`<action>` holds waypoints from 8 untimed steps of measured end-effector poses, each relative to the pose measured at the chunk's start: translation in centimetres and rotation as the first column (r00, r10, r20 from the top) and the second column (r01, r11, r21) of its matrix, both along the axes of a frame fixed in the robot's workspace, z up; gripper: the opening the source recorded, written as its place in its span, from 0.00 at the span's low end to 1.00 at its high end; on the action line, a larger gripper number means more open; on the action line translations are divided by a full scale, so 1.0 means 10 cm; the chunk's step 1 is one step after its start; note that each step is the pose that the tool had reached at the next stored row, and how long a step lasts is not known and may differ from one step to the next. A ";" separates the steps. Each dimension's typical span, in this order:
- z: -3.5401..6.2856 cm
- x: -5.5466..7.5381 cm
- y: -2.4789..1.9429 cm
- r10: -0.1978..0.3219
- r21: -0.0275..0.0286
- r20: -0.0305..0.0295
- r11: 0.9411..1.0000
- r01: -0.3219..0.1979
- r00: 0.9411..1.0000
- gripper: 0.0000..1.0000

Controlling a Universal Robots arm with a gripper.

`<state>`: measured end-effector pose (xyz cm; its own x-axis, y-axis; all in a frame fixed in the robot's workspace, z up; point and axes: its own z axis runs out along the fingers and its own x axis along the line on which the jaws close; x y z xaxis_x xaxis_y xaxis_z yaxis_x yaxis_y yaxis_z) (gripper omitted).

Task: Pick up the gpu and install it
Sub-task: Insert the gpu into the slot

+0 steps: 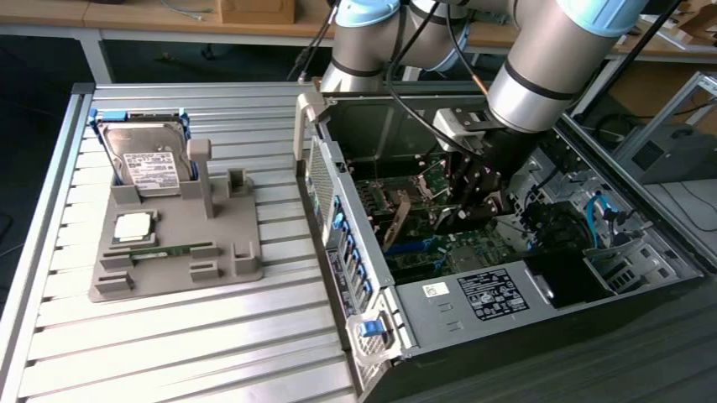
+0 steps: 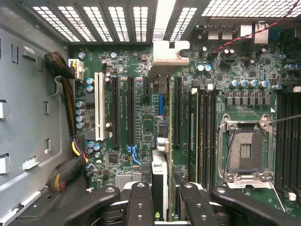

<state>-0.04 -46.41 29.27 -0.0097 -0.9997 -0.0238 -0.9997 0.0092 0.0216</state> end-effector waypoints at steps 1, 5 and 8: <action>-0.001 0.00 -0.002 0.000 0.000 0.000 1.000 0.000 1.000 0.27; -0.005 0.00 -0.013 0.000 0.000 0.000 1.000 0.000 1.000 0.27; -0.008 0.00 -0.020 0.000 0.000 0.000 1.000 0.000 1.000 0.27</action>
<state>-0.06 -46.61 29.18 -0.0097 -0.9997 -0.0238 -0.9997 0.0092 0.0217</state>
